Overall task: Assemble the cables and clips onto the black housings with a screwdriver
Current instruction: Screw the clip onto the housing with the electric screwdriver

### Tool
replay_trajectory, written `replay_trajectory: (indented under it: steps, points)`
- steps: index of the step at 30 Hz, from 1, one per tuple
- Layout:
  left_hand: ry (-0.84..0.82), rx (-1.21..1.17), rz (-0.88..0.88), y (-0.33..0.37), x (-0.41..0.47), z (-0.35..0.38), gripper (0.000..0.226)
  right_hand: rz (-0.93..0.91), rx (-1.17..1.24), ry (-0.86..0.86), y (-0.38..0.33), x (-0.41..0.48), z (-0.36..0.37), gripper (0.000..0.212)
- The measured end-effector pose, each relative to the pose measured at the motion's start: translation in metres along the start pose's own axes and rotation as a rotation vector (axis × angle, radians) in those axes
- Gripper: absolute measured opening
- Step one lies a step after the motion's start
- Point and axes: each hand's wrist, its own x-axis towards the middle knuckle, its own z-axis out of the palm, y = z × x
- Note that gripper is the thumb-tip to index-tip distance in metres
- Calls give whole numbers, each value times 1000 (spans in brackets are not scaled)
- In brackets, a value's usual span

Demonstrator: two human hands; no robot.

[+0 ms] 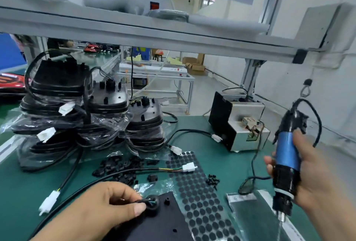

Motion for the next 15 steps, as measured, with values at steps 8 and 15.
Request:
replay_trajectory:
  steps: [8, 15]
  points:
    - [-46, -15, -37, 12, -5, 12, 24, 21, 16, -59, 24, 14, -15, 44]
    - [-35, -5, 6, 7, -10, 16, 15, -66, -33, -158, 30, 28, -13, 48]
